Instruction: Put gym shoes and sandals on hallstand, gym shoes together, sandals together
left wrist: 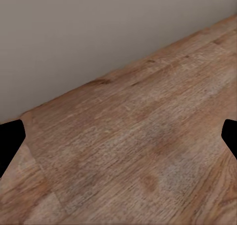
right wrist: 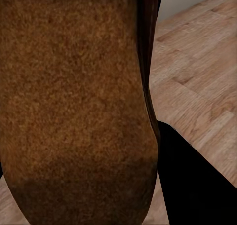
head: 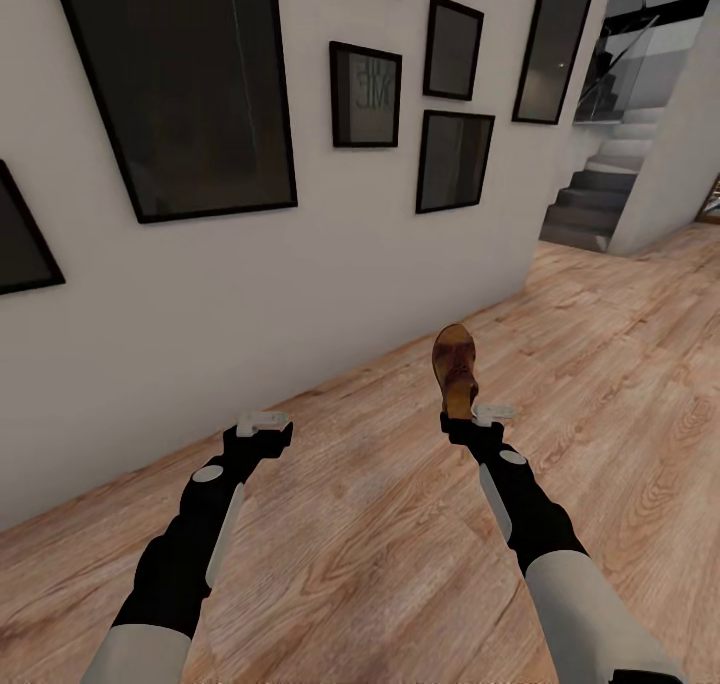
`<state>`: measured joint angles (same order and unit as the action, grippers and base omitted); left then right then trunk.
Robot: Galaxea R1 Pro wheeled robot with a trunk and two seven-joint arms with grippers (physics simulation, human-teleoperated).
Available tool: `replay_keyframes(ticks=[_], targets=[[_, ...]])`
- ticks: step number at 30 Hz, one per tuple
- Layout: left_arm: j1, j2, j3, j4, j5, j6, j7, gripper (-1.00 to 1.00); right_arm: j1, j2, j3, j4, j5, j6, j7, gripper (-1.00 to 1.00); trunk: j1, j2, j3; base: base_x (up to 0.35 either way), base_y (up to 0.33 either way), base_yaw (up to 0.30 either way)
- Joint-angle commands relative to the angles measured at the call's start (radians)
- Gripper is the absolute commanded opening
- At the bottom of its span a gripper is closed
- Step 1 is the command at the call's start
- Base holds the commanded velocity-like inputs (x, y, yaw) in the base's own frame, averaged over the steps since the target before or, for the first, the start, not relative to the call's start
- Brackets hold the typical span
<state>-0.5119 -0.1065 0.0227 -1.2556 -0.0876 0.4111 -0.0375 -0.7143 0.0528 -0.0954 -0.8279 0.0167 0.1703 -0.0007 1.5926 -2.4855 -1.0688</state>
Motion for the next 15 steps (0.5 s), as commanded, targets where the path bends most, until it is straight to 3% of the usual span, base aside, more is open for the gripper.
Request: replay_keyframes(ticks=[1,4,15], targets=[[0.0,-0.001,0.002,-0.001,-0.009,0.005,-0.004,1.0,0.0,0.001,-0.002,-0.002,-0.001,0.006,-0.001,-1.0,0.004,-0.008,-0.004,0.0,0.0,-0.004],[0.0,-0.001,0.002,-0.002,-0.009,0.005,-0.004,1.0,0.0,0.001,-0.002,-0.002,-0.001,0.006,-0.001,-1.0,0.008,-0.015,-0.012,0.0,0.0,-0.054],[0.0,-0.001,0.002,-0.002,-0.009,0.005,-0.004,1.0,-0.001,0.001,-0.002,-0.002,-0.001,0.006,-0.001,-1.0,0.008,-0.015,0.003,0.021,0.0,-0.102]])
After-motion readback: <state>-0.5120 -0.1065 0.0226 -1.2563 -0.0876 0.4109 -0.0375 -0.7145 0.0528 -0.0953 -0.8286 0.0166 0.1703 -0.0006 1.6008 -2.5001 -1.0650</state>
